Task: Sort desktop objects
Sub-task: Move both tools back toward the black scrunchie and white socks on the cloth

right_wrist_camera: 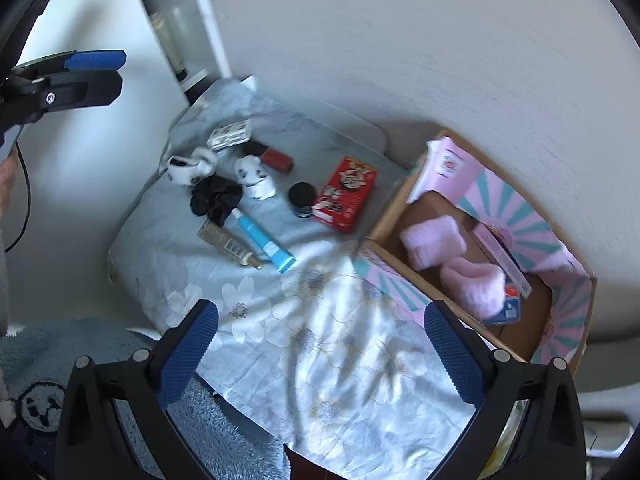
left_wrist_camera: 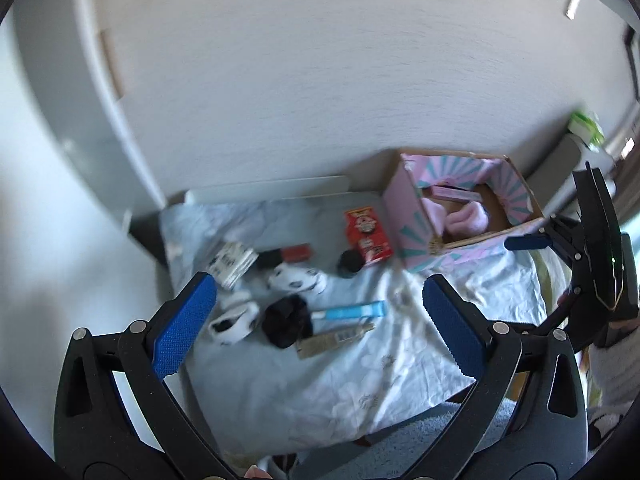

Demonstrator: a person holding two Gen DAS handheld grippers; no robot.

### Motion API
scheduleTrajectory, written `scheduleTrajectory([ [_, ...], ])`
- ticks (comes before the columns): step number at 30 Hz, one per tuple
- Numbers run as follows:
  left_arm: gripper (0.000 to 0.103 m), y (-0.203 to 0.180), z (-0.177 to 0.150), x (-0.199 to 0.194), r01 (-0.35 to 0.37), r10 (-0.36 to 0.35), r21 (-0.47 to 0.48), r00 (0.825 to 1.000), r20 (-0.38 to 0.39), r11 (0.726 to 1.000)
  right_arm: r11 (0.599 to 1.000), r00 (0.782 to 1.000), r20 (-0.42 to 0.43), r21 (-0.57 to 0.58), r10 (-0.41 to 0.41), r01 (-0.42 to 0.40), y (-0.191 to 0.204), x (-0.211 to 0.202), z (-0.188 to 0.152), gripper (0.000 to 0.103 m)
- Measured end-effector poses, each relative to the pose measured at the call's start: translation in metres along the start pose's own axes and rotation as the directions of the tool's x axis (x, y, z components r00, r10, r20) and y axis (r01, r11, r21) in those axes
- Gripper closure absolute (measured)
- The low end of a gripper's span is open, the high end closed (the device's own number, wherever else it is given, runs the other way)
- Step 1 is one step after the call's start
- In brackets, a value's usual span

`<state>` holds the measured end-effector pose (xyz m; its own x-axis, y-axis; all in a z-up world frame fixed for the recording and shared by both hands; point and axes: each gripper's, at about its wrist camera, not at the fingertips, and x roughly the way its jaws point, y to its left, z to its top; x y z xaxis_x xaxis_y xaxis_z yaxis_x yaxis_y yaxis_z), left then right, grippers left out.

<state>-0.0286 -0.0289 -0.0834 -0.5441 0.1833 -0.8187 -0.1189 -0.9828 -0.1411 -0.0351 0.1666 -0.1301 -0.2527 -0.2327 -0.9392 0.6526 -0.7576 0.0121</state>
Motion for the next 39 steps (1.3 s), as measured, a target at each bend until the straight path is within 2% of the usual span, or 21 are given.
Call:
scheduleTrajectory([
  [4,0.000,0.015,-0.018,-0.012,-0.033,0.036,-0.064,0.998,0.052,0.997,1.000,0.999,0.030,-0.007,0.029,-0.029,0.014,0.005,0.009,0.000],
  [9,0.000,0.028,-0.035,-0.010,-0.075,0.078,-0.096,0.997,0.029,0.993,0.993,0.990,0.100,0.055,0.095,-0.101,0.028,0.007,0.006,0.000],
  [16,0.000,0.038,-0.061,0.013,-0.065,0.062,-0.149,0.998,-0.021,0.987,0.991,0.991,0.078,0.072,0.107,-0.113,0.037,0.028,-0.009,0.000],
  [22,0.000,0.036,-0.078,0.042,-0.069,0.054,-0.146,0.993,-0.105,0.987,0.986,0.989,0.060,0.088,0.134,-0.139,0.039,0.044,-0.019,0.000],
  [25,0.000,0.041,-0.083,0.053,-0.069,0.052,-0.161,0.992,-0.112,0.985,0.983,0.988,0.044,0.100,0.149,-0.153,0.038,0.051,-0.020,0.000],
  [28,0.000,0.053,-0.086,0.061,-0.049,0.027,-0.220,0.994,-0.102,0.974,0.978,0.982,0.029,0.090,0.186,-0.188,0.041,0.055,-0.018,0.000],
  [31,0.001,0.062,-0.091,0.072,-0.023,-0.010,-0.272,0.993,-0.119,0.962,0.980,0.981,0.019,0.045,0.191,-0.192,0.046,0.057,-0.010,0.000],
  [36,0.004,0.052,-0.101,0.085,-0.027,0.001,-0.239,0.994,-0.112,0.971,0.983,0.983,0.015,-0.018,0.185,-0.184,0.041,0.063,0.023,0.000],
  [39,0.006,0.047,-0.107,0.092,0.027,-0.050,-0.268,0.996,-0.080,0.963,0.978,0.981,0.009,-0.085,0.194,-0.193,0.041,0.065,0.047,0.000],
])
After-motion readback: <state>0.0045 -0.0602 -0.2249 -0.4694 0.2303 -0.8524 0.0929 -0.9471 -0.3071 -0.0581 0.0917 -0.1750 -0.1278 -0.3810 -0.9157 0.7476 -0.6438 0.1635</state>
